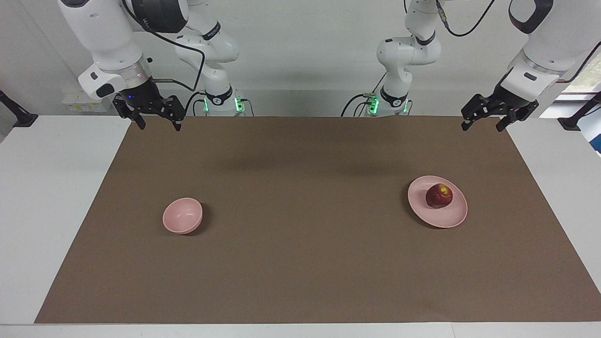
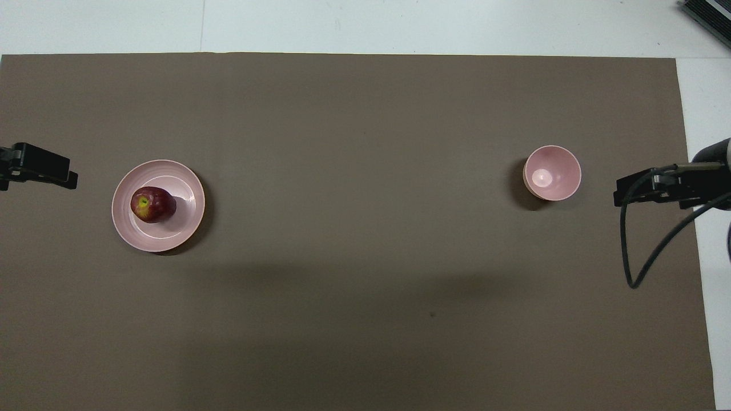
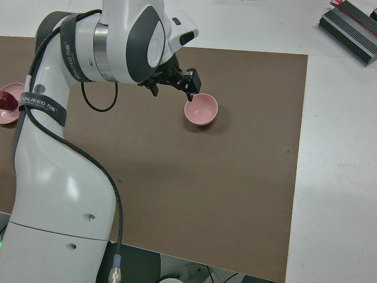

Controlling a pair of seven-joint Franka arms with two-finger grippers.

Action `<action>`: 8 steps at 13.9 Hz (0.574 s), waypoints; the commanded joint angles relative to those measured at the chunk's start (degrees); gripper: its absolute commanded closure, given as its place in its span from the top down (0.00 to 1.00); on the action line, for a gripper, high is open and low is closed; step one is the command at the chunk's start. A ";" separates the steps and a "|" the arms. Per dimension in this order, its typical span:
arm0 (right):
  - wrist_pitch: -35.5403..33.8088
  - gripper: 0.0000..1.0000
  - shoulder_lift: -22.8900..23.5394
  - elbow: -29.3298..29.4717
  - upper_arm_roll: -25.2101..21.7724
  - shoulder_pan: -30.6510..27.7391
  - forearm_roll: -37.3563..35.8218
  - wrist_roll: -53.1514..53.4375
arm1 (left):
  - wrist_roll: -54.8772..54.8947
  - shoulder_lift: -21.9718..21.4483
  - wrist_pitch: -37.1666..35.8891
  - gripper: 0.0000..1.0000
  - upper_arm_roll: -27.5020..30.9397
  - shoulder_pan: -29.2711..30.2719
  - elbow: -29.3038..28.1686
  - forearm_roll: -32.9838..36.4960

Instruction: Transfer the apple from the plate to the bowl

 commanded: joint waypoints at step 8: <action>-0.54 1.00 -0.84 -0.17 0.58 -0.34 0.86 -1.08 | 0.65 -1.43 3.23 1.00 -0.07 0.42 -2.16 -0.33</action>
